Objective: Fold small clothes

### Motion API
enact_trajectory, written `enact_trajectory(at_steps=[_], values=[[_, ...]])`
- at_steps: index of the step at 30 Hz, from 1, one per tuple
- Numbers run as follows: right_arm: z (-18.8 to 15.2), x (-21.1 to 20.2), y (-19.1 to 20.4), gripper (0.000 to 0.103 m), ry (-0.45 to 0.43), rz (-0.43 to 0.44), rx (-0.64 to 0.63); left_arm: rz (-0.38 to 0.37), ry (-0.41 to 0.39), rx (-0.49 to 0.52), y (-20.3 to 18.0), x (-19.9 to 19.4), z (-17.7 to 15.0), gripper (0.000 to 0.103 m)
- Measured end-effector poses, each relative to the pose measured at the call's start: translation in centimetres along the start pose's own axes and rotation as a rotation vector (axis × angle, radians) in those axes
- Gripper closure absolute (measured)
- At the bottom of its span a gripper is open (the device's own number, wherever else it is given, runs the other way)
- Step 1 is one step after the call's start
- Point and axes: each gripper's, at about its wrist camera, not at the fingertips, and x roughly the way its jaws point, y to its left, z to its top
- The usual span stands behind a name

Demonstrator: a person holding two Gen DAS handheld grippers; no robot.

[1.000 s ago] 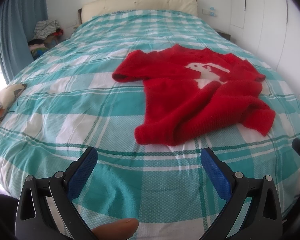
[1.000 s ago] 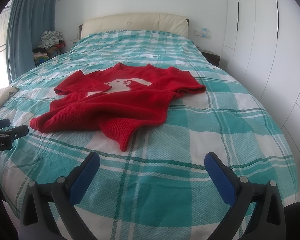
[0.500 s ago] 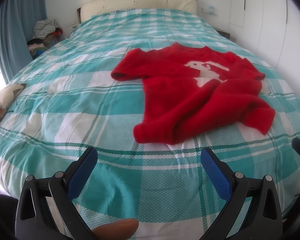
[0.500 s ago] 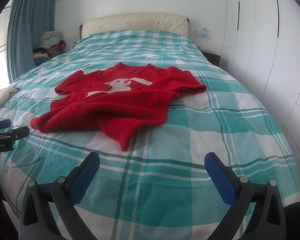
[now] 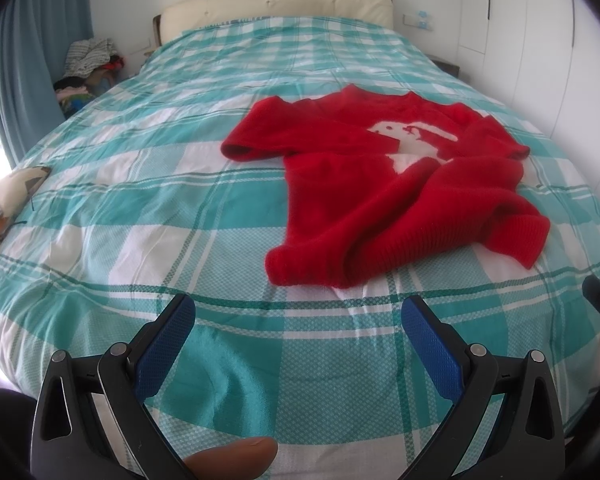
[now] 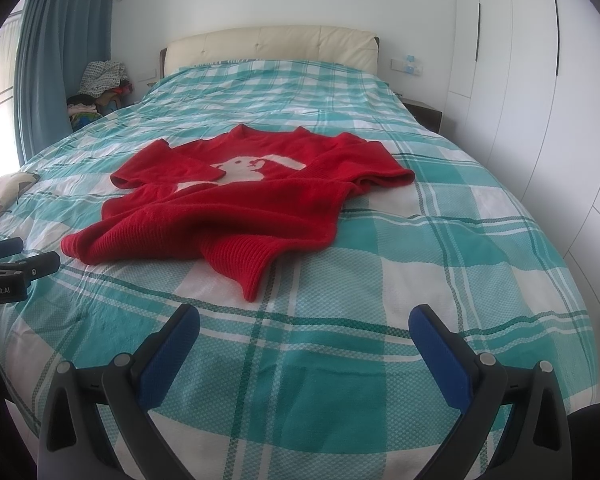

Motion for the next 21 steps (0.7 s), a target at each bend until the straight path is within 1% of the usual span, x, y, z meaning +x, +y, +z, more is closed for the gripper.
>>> enact_trajectory(at_steps=[21], values=[[-0.07, -0.05, 0.14, 0.000, 0.000, 0.000, 0.000, 0.002, 0.003, 0.002, -0.21, 0.04, -0.07, 0.000]])
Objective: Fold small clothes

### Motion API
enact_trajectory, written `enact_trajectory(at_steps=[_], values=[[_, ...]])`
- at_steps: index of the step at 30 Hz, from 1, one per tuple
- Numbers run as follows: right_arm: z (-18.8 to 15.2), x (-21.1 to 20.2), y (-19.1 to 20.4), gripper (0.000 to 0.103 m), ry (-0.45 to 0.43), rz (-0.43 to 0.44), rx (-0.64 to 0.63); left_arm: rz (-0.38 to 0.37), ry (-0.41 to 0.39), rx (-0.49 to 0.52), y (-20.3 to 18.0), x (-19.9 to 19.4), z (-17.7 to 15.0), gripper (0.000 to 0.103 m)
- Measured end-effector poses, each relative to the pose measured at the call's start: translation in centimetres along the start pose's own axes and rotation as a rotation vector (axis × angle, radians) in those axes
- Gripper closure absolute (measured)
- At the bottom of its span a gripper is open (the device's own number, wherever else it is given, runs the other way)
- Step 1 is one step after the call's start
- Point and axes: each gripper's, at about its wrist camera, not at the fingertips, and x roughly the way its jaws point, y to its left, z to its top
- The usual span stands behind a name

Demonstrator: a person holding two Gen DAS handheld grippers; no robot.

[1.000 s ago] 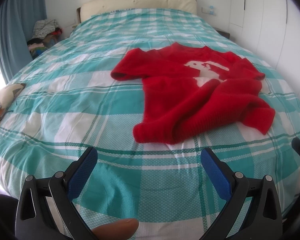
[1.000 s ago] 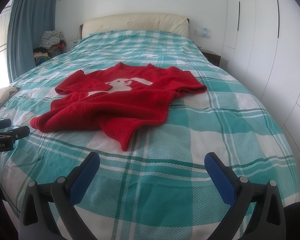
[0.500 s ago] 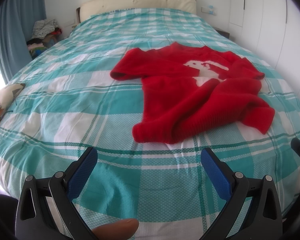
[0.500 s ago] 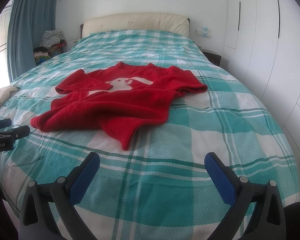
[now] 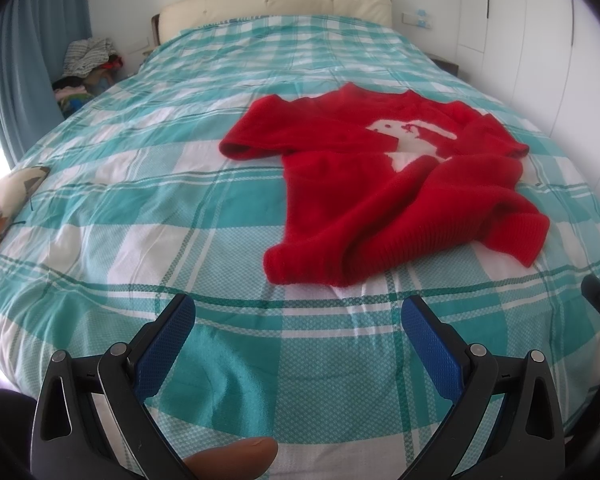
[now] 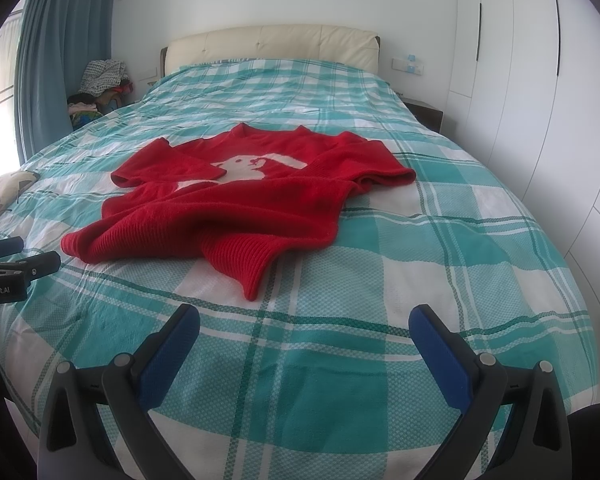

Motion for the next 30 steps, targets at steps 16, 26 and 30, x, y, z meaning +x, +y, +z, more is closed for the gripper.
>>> enact_trajectory(at_steps=[16, 26, 30], values=[[0.0, 0.0, 0.0, 0.000, 0.004, -0.003, 0.004, 0.044, 0.068, -0.021, 0.8, 0.9, -1.3, 0.000], [-0.5, 0.9, -2.1, 0.000, 0.061, 0.054, 0.116, 0.081, 0.194, -0.061, 2.1, 2.7, -3.5, 0.000], [-0.4, 2.0, -2.8, 0.000, 0.117, 0.170, 0.197, 0.031, 0.212, -0.098, 3.0, 3.4, -2.7, 0.000]])
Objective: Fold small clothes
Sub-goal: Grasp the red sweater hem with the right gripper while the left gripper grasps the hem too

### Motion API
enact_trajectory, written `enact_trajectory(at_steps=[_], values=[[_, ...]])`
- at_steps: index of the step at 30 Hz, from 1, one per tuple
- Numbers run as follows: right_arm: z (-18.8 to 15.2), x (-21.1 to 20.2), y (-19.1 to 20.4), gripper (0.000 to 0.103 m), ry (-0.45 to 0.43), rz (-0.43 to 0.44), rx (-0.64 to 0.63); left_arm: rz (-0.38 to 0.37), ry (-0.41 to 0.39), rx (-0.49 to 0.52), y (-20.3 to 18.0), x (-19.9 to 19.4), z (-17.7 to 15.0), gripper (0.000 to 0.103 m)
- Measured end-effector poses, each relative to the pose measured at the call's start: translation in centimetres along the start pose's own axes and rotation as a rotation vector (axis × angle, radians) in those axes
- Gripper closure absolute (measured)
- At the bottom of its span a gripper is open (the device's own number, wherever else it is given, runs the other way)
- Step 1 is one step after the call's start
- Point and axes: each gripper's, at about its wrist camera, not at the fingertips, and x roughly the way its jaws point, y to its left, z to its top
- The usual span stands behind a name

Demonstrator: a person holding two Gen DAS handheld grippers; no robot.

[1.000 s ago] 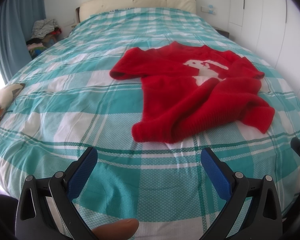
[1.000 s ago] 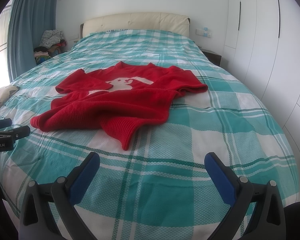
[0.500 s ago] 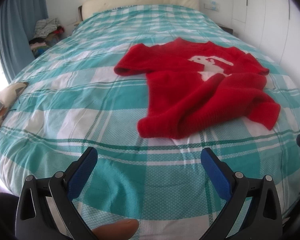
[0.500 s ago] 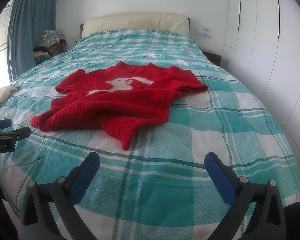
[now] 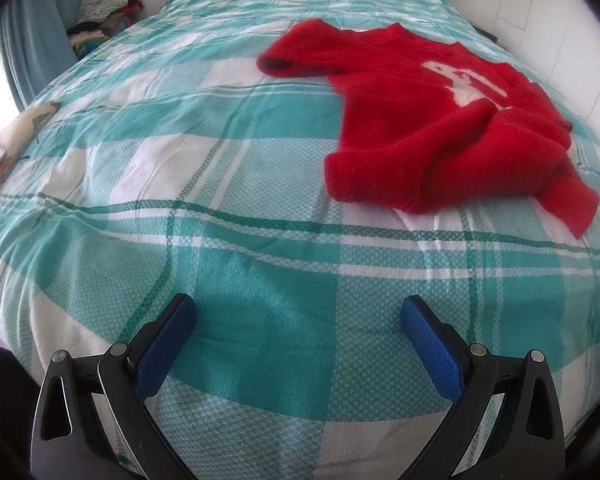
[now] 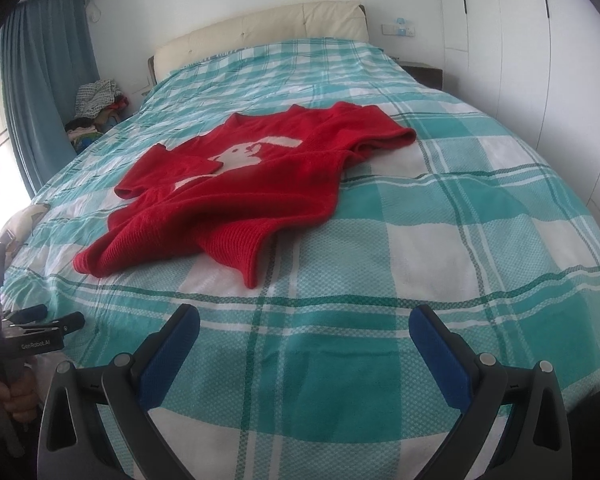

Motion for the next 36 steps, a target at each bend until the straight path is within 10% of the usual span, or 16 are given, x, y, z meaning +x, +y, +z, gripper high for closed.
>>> enact_trajectory(at_steps=[6, 9, 10, 11, 15, 19, 30, 36], values=[[3.2, 7.3, 1.3, 0.003, 0.238, 0.197, -0.030, -0.190, -0.008, -0.068, 1.5, 0.0, 3.0, 0.000], [4.6, 9.8, 1.8, 0.048, 0.260, 0.205, -0.059, -0.210, -0.004, -0.084, 1.9, -0.2, 2.9, 0.000], [4.9, 9.8, 1.6, 0.089, 0.269, 0.219, -0.052, -0.204, 0.002, -0.086, 2.2, -0.3, 2.6, 0.000], [5.1, 9.3, 1.0, 0.098, 0.292, 0.254, -0.020, -0.201, 0.009, -0.091, 2.6, -0.4, 2.2, 0.000], [5.3, 3.6, -2.4, 0.099, 0.284, 0.398, 0.067, -0.284, 0.041, -0.172, 4.7, -0.6, 1.5, 0.000], [4.9, -0.1, -7.1, 0.098, 0.231, 0.362, 0.167, -0.393, 0.052, -0.211, 4.5, -0.1, 2.8, 0.000], [4.2, 3.4, -7.6, 0.098, 0.174, 0.379, 0.318, -0.790, 0.130, 0.071, -5.1, 2.1, 8.9, 0.010], [3.8, 2.5, -9.8, 0.098, 0.135, 0.364, 0.405, -0.909, 0.059, 0.009, -7.5, 1.6, 15.3, 0.010]])
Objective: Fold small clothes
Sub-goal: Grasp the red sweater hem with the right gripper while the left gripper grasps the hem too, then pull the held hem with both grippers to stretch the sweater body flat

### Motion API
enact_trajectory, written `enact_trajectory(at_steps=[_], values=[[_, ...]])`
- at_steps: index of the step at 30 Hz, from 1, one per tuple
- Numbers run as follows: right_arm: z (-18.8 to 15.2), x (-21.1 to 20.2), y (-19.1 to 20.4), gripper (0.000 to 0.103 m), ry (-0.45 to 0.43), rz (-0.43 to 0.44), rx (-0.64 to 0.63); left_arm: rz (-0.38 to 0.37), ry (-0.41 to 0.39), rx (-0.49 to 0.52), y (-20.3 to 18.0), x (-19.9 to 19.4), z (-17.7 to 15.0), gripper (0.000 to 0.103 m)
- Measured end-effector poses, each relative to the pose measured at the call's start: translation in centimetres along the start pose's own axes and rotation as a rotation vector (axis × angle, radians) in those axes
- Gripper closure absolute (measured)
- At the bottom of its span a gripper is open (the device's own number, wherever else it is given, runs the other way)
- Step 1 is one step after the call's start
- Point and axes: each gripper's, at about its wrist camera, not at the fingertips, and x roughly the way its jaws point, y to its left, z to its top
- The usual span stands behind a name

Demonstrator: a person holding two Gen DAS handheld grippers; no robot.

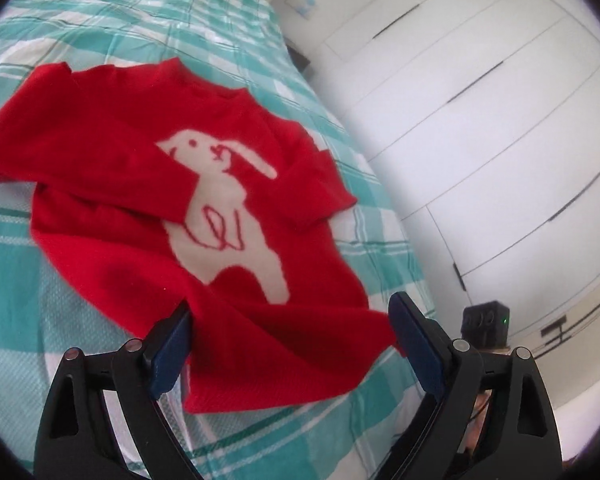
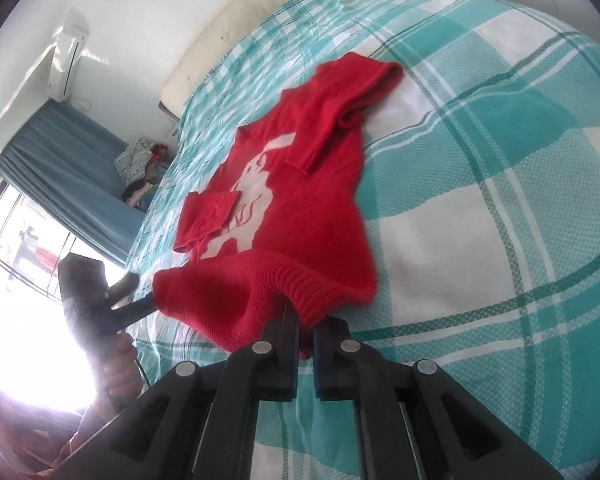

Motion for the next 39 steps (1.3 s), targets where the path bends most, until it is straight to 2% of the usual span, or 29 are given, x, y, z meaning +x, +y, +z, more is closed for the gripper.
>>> enact_trajectory(at_steps=[3, 7, 9, 12, 14, 15, 17, 19, 22, 25, 28, 30, 33, 36, 39], values=[[0.2, -0.3, 0.0, 0.097, -0.015, 0.001, 0.000, 0.042, -0.002, 0.010, 0.6, -0.8, 0.1, 0.010], [0.0, 0.1, 0.2, 0.097, 0.000, -0.013, -0.018, 0.099, 0.026, 0.002, 2.3, -1.8, -2.7, 0.011], [0.0, 0.2, 0.1, 0.097, 0.002, -0.017, -0.018, 0.098, 0.064, 0.012, 2.7, -1.4, -4.2, 0.013], [0.1, 0.3, 0.0, 0.097, 0.000, -0.029, -0.017, 0.114, 0.095, 0.071, 2.4, 0.2, -5.4, 0.034], [0.0, 0.2, 0.0, 0.097, -0.006, -0.042, -0.022, 0.111, 0.106, 0.111, 2.0, 1.2, -5.6, 0.063], [0.0, 0.1, 0.1, 0.097, -0.009, -0.047, -0.025, 0.128, 0.114, 0.136, 1.8, 1.7, -5.7, 0.069], [0.0, -0.1, 0.0, 0.097, -0.019, -0.049, -0.028, 0.165, 0.129, 0.178, 1.3, 1.9, -6.1, 0.096], [0.0, -0.4, 0.1, 0.097, -0.021, -0.042, -0.034, 0.172, 0.125, 0.181, 0.7, 0.5, -6.5, 0.096], [-0.5, -1.2, 1.2, 0.097, 0.018, -0.005, -0.071, 0.143, 0.101, 0.151, -0.6, -3.7, -7.3, 0.097], [-2.2, -2.7, 2.7, 0.098, 0.082, 0.031, -0.104, 0.198, 0.115, 0.156, -1.5, -7.7, -9.3, 0.097], [-3.6, -3.1, 3.1, 0.098, 0.127, -0.046, -0.144, 0.304, 0.186, 0.105, 0.5, -7.8, -11.3, 0.097], [-4.0, -1.9, 2.1, 0.098, 0.165, -0.094, -0.118, 0.339, 0.200, 0.078, 2.2, -6.9, -12.0, 0.097], [-3.9, -0.1, 1.9, 0.098, 0.180, -0.124, -0.108, 0.333, 0.188, 0.038, 3.6, -6.3, -12.4, 0.097], [-4.0, 1.0, 2.8, 0.098, 0.177, -0.185, -0.175, 0.376, 0.171, 0.071, 3.0, -6.9, -12.8, 0.097], [-4.1, 1.1, 2.7, 0.098, 0.226, -0.247, -0.187, 0.419, 0.157, 0.075, 2.3, -7.9, -13.3, 0.097]])
